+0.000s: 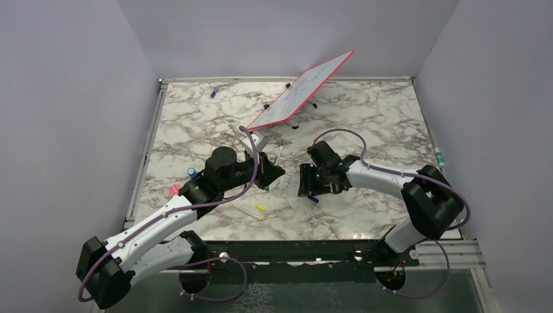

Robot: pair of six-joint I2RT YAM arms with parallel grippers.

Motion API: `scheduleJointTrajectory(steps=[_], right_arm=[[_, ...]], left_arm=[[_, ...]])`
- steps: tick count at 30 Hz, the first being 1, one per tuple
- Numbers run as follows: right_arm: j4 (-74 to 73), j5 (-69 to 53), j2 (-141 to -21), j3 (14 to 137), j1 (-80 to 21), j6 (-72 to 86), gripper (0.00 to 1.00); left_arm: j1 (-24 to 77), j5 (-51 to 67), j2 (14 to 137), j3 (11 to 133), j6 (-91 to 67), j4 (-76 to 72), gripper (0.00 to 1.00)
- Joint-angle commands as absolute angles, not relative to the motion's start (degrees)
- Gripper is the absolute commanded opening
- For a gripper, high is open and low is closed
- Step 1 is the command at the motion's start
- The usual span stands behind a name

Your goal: Insert the pens into the pen caps

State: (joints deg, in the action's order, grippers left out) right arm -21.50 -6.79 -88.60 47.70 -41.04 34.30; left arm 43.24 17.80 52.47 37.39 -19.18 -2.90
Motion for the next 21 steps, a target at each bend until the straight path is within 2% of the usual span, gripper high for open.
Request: scheduleJointTrajectory(steps=[1, 11, 21], right_arm=[[-19.2, -12.4, -90.6, 49.0, -42.0, 32.9, 0.56], [-23.2, -21.1, -87.3, 46.4, -42.5, 33.3, 0.54], [-32.2, -4.1, -79.8, 48.5, -43.1, 37.5, 0.53]], left_arm=[[43.3, 16.8, 51.6, 36.8, -18.5, -3.9, 0.00], [43.5, 17.3, 50.8, 36.6, -18.8, -3.4, 0.00], [43.4, 17.8, 51.4, 36.8, -19.0, -2.7, 0.00]])
